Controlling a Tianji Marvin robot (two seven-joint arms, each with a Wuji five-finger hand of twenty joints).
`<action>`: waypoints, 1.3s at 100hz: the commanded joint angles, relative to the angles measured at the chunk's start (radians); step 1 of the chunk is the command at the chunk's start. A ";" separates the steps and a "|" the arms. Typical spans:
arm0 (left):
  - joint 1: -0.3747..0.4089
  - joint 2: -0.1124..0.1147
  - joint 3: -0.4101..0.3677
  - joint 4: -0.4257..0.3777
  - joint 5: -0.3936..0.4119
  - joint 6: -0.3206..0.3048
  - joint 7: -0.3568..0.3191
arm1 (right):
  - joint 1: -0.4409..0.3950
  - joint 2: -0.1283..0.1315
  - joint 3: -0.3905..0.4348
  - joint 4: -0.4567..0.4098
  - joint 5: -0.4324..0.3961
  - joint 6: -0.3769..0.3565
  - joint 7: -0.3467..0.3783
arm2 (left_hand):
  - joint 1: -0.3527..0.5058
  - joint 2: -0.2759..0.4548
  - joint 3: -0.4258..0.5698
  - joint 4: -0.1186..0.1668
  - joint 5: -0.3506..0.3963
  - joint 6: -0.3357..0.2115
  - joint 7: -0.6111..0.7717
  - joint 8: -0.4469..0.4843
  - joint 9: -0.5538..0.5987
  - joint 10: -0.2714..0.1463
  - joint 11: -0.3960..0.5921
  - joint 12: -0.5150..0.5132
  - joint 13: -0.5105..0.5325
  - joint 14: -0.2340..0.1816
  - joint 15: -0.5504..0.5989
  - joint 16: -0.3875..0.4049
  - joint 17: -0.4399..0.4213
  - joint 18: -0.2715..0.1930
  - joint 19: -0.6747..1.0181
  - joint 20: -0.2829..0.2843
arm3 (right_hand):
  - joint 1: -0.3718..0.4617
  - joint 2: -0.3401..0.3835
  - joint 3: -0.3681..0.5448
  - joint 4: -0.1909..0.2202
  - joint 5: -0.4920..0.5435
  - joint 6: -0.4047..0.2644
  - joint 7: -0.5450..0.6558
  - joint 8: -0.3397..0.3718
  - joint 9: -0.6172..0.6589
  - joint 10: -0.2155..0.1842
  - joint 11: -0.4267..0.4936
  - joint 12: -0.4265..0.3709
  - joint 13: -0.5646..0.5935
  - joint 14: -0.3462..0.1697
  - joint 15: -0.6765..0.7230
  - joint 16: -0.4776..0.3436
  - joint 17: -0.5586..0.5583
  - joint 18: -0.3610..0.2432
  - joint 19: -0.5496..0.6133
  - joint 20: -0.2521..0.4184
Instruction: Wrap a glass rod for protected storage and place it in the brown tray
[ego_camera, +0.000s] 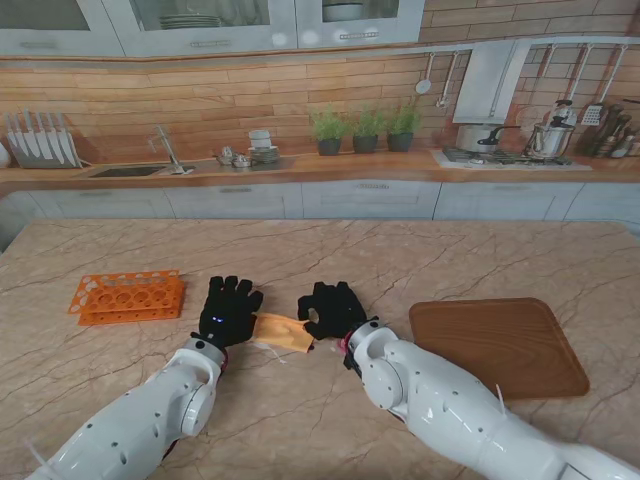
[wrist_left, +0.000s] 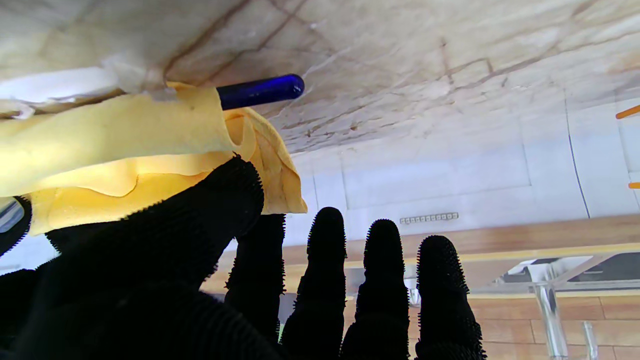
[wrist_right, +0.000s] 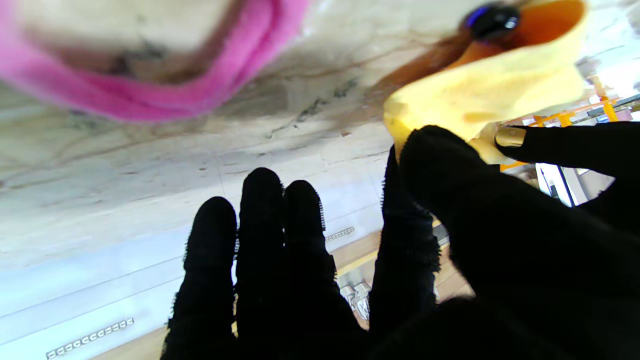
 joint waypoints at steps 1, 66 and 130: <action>0.011 0.007 -0.009 -0.015 0.008 -0.010 0.001 | -0.008 0.002 0.002 -0.018 -0.002 -0.015 0.004 | 0.037 0.013 -0.008 -0.036 0.014 -0.009 -0.019 -0.017 0.009 -0.008 0.017 0.009 0.006 -0.018 0.008 0.001 -0.004 -0.009 0.011 0.001 | 0.023 0.017 -0.005 -0.006 0.021 -0.043 0.031 0.010 0.017 -0.009 0.000 -0.006 0.024 -0.013 0.007 -0.008 0.001 -0.005 0.016 -0.003; 0.091 0.057 -0.101 -0.082 0.113 -0.097 -0.075 | -0.050 0.043 0.021 -0.114 -0.019 -0.035 0.086 | 0.018 0.002 0.009 -0.036 0.022 -0.049 -0.026 -0.029 0.021 -0.017 -0.017 -0.012 0.015 -0.032 -0.011 -0.007 -0.005 0.002 -0.010 -0.011 | 0.016 0.004 0.005 -0.014 0.037 -0.049 0.020 0.013 0.024 -0.025 -0.018 -0.007 0.026 -0.022 -0.011 -0.012 0.003 -0.013 -0.008 0.000; 0.145 0.079 -0.164 -0.144 0.165 -0.159 -0.145 | -0.111 0.097 0.056 -0.253 -0.106 0.004 0.139 | -0.035 -0.088 -0.002 -0.053 0.006 -0.057 -0.060 -0.030 0.020 -0.020 -0.053 -0.032 0.018 -0.037 -0.051 -0.024 -0.002 0.007 -0.026 -0.019 | -0.197 -0.109 -0.063 0.061 -0.189 0.118 -0.199 0.249 -0.052 -0.037 -0.062 0.019 -0.008 -0.052 -0.065 0.004 -0.005 -0.027 -0.059 0.041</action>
